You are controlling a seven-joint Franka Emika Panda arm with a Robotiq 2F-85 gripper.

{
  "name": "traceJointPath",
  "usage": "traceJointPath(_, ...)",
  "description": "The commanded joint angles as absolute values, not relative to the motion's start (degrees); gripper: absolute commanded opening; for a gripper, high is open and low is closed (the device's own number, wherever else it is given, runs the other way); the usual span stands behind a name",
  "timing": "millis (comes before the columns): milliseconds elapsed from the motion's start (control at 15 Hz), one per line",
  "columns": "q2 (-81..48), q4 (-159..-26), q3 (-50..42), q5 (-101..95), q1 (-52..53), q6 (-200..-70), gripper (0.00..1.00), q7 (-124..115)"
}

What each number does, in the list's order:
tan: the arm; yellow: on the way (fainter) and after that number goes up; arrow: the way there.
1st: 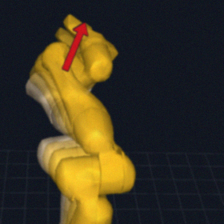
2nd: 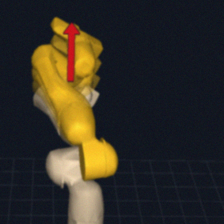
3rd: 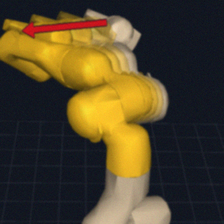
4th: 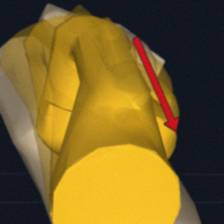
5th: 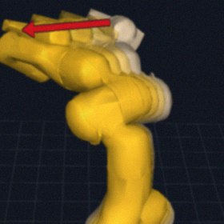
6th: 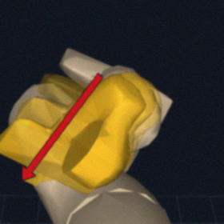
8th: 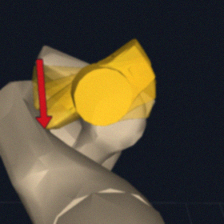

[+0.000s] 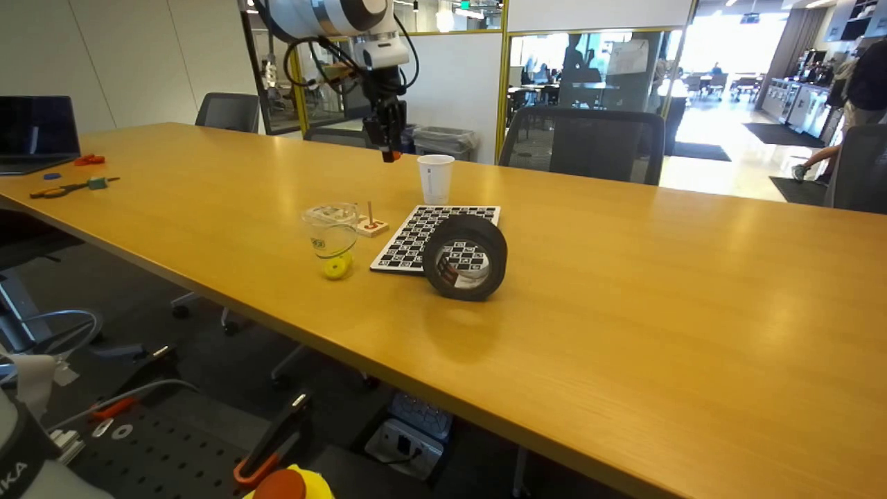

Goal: Put the yellow coins in the transparent cup and the orange coins in the white cup

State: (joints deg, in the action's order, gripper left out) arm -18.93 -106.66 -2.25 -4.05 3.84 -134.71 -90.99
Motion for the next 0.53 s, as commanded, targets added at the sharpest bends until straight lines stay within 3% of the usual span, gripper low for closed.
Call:
traceJointPath(0,-28.1,-92.3,-2.2,-1.4,2.4,-129.8,0.23,-83.3)
traceJointPath(467,-40.0,-73.3,-2.9,0.9,1.3,-122.2,0.23,-75.7)
